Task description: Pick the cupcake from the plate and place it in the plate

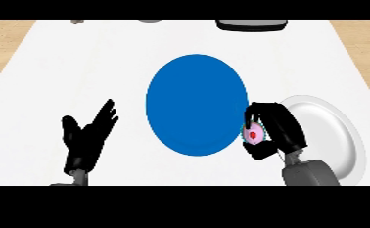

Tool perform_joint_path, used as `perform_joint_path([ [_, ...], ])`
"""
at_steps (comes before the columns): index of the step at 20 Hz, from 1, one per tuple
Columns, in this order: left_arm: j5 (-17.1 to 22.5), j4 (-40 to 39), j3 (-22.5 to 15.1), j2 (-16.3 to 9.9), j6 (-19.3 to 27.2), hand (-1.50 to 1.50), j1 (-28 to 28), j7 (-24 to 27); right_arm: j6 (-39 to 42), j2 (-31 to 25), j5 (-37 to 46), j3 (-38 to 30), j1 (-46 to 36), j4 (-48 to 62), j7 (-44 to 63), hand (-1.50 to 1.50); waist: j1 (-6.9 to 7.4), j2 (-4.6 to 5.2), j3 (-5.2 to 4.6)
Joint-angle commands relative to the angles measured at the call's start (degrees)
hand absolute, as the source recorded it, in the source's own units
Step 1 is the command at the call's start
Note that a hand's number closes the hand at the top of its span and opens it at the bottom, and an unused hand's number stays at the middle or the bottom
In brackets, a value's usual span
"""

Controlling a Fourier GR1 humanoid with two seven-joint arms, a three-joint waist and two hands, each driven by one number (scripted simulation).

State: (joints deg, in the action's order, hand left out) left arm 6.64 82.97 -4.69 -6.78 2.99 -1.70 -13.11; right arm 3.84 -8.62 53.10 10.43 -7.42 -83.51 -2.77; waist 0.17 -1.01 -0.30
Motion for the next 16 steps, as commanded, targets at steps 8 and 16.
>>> perform_joint_path([
  [8, -0.27, -0.82, -0.88, 0.32, -0.27, 0.00, 0.51, -1.18, -24.14, 8.54, 7.75, 18.02, -1.56, -11.11, 27.71, 1.50, 0.75, -0.91, 0.18],
  [16, 0.03, -1.02, -0.14, 0.11, -0.26, 0.00, 0.60, -0.65, -43.26, 8.61, 16.46, 29.50, -1.30, -14.28, 52.74, 1.50, 0.58, -0.02, 0.13],
])
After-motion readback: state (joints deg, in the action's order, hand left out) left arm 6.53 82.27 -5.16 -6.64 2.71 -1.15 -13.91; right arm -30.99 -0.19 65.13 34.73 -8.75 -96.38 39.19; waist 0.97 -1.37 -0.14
